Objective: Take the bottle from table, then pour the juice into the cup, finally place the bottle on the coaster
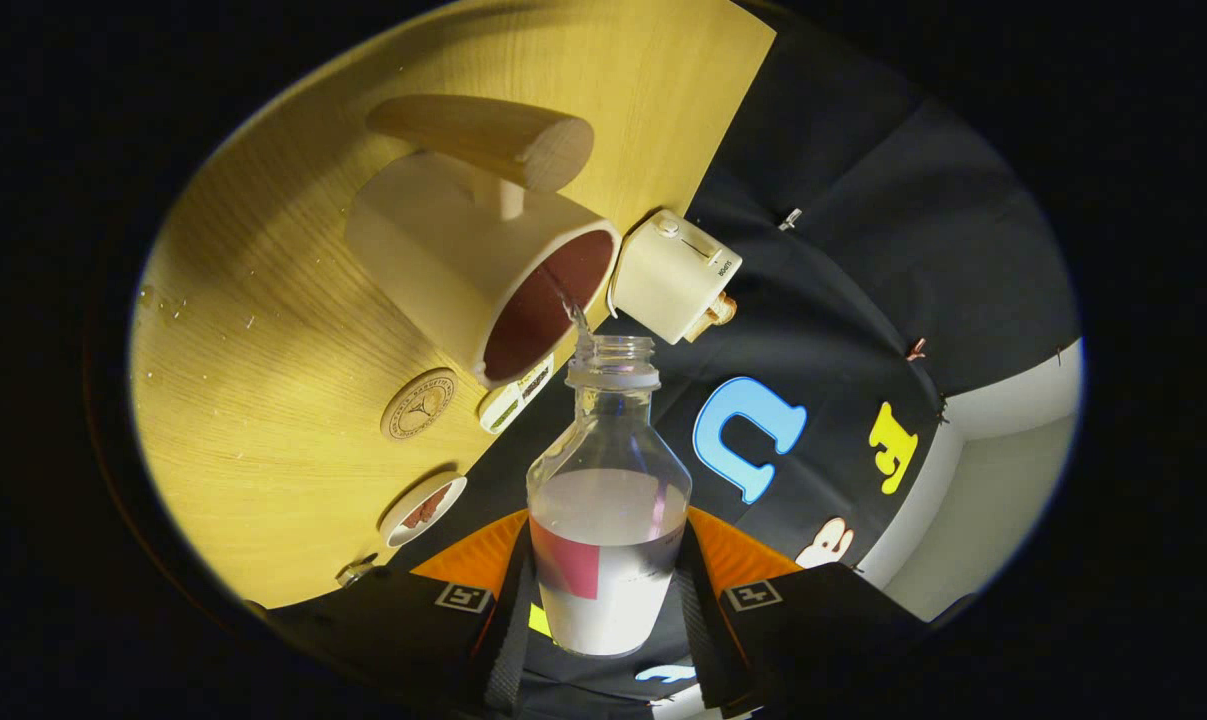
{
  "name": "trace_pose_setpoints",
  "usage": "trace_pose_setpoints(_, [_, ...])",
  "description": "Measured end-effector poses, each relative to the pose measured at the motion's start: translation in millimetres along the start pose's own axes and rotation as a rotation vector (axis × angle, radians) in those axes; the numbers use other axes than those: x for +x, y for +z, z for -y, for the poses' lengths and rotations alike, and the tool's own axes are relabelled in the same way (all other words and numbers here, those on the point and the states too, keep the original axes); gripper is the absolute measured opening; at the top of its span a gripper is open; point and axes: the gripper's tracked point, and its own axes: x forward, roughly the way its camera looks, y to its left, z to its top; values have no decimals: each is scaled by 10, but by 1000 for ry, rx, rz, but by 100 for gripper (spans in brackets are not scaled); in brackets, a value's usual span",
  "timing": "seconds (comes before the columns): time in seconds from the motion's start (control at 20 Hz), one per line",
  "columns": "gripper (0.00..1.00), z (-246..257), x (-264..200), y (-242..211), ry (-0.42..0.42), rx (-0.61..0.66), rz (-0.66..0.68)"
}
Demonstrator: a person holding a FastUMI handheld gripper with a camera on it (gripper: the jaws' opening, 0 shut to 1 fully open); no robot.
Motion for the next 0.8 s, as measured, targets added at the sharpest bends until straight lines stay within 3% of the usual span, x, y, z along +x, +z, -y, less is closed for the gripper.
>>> trace_pose_setpoints(0.8, [69,203,-5,-14,-92,-167,76])
